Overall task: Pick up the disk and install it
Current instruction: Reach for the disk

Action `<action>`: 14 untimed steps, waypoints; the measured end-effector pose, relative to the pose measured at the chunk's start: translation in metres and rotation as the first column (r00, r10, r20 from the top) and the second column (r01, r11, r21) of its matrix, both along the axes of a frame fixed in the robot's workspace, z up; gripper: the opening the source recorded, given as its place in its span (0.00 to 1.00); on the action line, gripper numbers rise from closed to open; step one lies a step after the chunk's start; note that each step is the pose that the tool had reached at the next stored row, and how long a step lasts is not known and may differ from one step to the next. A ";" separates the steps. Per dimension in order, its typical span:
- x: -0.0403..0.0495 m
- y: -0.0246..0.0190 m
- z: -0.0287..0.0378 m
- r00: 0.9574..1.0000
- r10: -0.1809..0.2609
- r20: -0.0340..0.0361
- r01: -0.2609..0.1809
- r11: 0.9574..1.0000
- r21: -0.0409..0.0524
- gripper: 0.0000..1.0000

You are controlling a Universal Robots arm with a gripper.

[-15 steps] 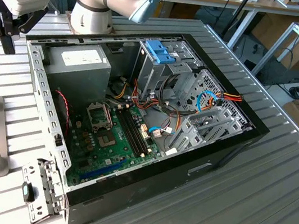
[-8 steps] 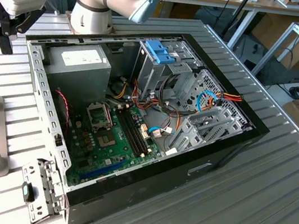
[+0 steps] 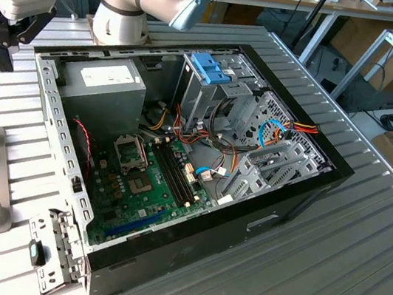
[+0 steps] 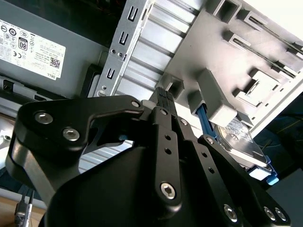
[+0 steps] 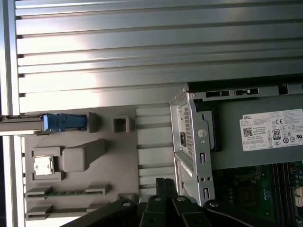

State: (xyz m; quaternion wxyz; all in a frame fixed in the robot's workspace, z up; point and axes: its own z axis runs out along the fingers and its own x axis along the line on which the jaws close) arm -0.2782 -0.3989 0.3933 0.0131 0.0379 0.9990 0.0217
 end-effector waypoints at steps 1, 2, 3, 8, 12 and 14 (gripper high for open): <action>-0.0004 0.0000 0.0000 1.000 0.000 0.000 0.000 1.000 0.000 0.10; -0.0008 0.0000 0.0000 1.000 0.000 0.000 0.000 1.000 0.000 0.10; -0.0011 0.0000 0.0000 1.000 0.000 0.000 0.000 1.000 0.000 0.10; -0.0091 0.0000 0.0000 1.000 0.000 0.000 0.000 1.000 0.000 0.10; -0.0178 0.0000 0.0000 1.000 0.000 0.000 0.000 1.000 0.000 0.10; -0.0189 0.0000 0.0000 1.000 0.000 0.000 0.000 1.000 0.000 0.10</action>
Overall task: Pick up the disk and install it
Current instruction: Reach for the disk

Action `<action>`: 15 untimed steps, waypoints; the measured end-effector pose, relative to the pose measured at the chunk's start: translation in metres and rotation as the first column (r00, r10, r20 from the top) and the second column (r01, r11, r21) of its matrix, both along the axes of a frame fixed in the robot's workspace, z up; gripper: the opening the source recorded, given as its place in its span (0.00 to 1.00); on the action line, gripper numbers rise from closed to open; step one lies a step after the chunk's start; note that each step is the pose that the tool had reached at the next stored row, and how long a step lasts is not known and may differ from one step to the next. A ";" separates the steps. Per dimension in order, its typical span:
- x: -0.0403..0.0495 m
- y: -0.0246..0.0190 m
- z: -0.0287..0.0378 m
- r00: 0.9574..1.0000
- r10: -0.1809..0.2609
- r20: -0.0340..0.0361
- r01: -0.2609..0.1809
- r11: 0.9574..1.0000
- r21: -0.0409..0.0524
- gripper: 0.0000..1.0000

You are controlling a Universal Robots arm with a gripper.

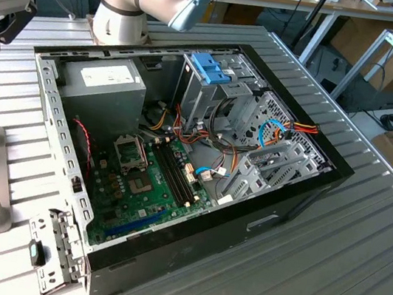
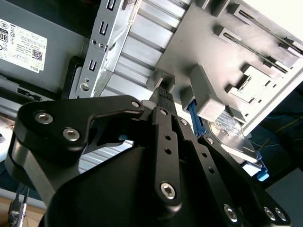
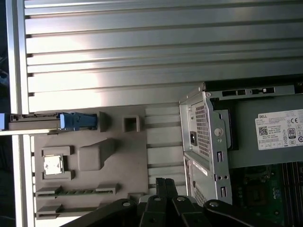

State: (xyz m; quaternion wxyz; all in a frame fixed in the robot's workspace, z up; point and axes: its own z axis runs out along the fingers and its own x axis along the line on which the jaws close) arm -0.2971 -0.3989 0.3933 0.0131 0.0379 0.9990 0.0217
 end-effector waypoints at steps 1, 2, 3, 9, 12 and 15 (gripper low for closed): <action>-0.0003 0.0000 0.0000 1.000 0.000 0.000 0.000 1.000 0.000 0.10; -0.0007 0.0000 0.0000 1.000 0.000 0.000 0.000 1.000 0.000 0.10; -0.0012 0.0000 0.0000 1.000 0.000 0.000 0.000 1.000 0.000 0.10; -0.0033 0.0000 0.0000 1.000 0.000 0.000 0.000 1.000 0.000 0.10; -0.0044 0.0000 0.0000 1.000 0.000 0.000 0.000 1.000 0.000 0.10; -0.0053 0.0000 0.0000 1.000 0.000 0.000 0.000 1.000 0.000 0.10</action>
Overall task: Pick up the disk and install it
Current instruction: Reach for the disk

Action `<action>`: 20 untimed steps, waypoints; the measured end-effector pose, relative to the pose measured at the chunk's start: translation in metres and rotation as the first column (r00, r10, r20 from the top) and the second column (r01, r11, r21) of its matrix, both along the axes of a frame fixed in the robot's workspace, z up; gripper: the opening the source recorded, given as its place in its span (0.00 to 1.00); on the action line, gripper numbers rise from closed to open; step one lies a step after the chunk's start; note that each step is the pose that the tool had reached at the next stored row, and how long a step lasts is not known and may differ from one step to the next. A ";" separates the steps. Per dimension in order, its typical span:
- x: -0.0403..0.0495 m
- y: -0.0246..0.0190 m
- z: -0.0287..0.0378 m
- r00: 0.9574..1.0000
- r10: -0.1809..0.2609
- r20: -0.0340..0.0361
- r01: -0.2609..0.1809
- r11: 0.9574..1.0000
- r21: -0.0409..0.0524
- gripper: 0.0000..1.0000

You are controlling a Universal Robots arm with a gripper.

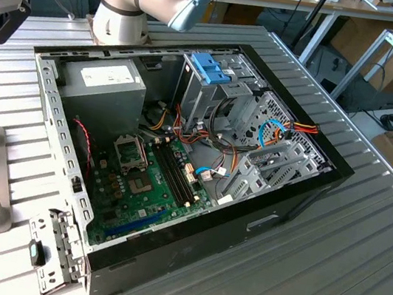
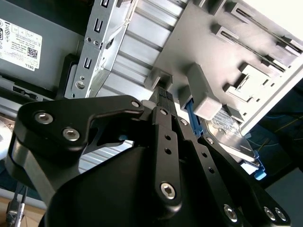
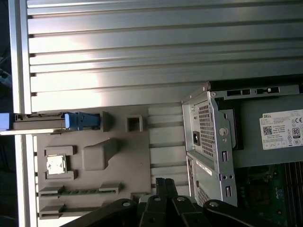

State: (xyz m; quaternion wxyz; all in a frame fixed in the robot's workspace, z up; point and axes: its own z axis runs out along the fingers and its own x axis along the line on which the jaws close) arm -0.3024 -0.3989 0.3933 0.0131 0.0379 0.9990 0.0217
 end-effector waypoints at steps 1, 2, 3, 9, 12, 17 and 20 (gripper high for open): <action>-0.0003 0.0000 0.0000 1.000 0.000 0.000 0.000 1.000 0.000 0.10; -0.0008 0.0000 0.0000 1.000 0.000 0.000 0.000 1.000 0.000 0.10; -0.0011 0.0000 0.0000 1.000 0.000 0.000 0.000 1.000 0.000 0.10; -0.0033 0.0000 0.0000 1.000 0.000 0.000 0.000 1.000 0.000 0.10; -0.0046 0.0000 0.0000 1.000 0.000 0.000 0.000 1.000 0.000 0.10; -0.0073 0.0000 0.0000 1.000 0.000 0.000 0.000 1.000 0.000 0.10; -0.0085 0.0000 0.0000 1.000 0.000 0.000 0.000 1.000 0.000 0.10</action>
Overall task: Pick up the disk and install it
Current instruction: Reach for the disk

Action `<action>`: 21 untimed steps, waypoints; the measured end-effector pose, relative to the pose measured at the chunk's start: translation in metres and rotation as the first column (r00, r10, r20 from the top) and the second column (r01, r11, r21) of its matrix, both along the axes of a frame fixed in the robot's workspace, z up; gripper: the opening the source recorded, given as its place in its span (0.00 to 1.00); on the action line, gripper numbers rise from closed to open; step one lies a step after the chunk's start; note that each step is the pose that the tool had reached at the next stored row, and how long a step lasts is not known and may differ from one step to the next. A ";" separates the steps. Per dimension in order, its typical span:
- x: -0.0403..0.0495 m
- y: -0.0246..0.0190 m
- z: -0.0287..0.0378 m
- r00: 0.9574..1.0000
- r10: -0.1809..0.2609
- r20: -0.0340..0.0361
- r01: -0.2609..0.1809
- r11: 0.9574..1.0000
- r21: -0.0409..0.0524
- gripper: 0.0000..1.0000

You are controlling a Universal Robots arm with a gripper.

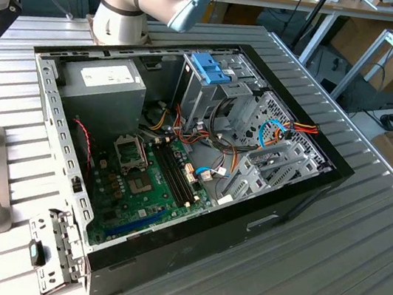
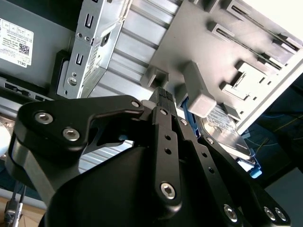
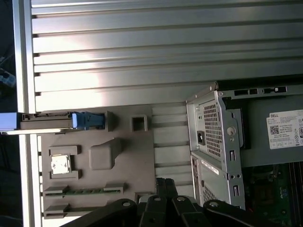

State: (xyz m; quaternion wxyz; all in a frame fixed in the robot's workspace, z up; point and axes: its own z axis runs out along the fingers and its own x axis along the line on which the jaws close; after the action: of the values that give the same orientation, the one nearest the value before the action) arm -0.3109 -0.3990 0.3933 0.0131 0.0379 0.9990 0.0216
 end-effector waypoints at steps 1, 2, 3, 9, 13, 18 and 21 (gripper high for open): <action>-0.0004 0.0000 0.0000 1.000 0.000 0.000 0.000 1.000 0.000 0.10; -0.0008 0.0000 0.0000 1.000 0.000 0.000 0.000 1.000 0.000 0.10; -0.0012 0.0000 0.0000 1.000 0.000 0.000 0.000 1.000 0.000 0.10; -0.0037 0.0000 0.0000 1.000 0.000 0.000 0.000 1.000 0.000 0.10; -0.0056 0.0000 0.0000 1.000 0.000 0.000 0.000 1.000 0.000 0.10; -0.0082 0.0000 0.0000 1.000 0.000 0.000 0.000 1.000 0.000 0.10; -0.0098 0.0000 0.0000 1.000 0.000 0.000 0.000 1.000 0.000 0.10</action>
State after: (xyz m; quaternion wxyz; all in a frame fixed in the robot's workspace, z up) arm -0.3207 -0.3989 0.3933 0.0131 0.0379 0.9990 0.0216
